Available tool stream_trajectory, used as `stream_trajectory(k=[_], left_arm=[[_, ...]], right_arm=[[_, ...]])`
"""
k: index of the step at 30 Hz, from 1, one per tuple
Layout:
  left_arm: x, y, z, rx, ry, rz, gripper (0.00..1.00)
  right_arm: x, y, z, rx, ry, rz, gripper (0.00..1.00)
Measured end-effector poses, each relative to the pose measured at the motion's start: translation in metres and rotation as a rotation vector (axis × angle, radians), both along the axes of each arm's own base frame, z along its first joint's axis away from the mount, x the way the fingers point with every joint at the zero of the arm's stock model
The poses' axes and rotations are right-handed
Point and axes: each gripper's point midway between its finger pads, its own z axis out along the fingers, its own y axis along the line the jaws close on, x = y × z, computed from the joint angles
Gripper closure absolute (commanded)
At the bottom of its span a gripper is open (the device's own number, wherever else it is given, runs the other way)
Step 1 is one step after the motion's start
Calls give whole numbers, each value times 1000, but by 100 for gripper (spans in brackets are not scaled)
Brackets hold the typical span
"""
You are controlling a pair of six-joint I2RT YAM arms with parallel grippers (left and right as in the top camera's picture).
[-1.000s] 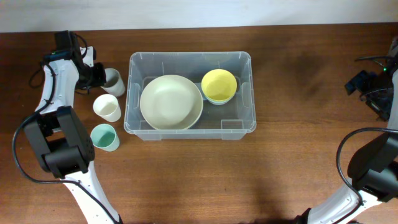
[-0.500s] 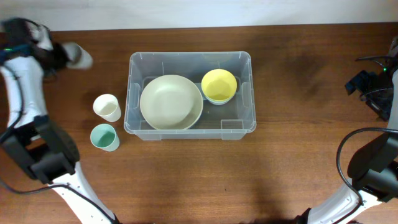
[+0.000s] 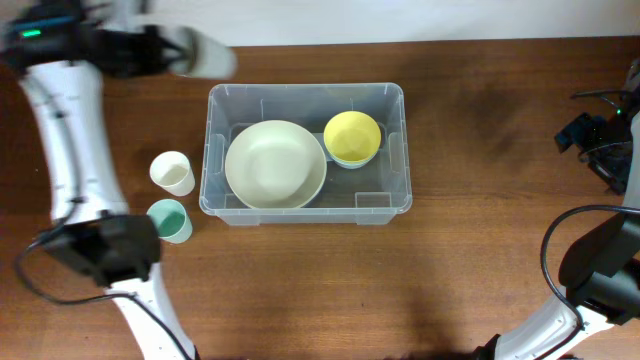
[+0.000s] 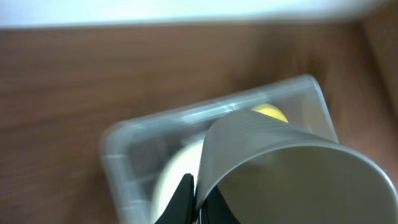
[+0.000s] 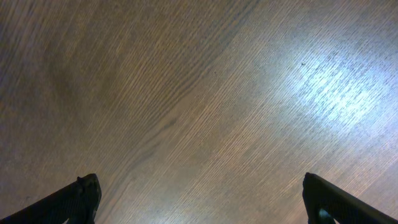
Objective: Pack container
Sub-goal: 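Carry the grey cup right and lower it into the container's front right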
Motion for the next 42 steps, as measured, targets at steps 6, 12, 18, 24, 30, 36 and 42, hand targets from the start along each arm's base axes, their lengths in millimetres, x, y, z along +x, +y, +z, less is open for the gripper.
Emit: stream_trajectory(k=[6,12,18,24,30,36,42], left_arm=[[-29,-110,-15,126,11,-246,99],[-59,-175,-27,261,-2,-386,99],[-74,-209,-53,319,22,-457,99],[-79,-205,-103,358,123,-467,99],[-81,-210,-132,342,159,-485,99],[-83,-224,-138,320,137,-511,99],[-97,-234,-152,325,170,-546,99]], right_arm=[[0,0,0,0,0,-1,1],[0,0,0,0,0,0,1],[0,0,0,0,0,-1,1],[0,0,0,0,0,0,1],[0,0,0,0,0,0,1],[0,0,0,0,0,0,1],[0,0,0,0,0,0,1]])
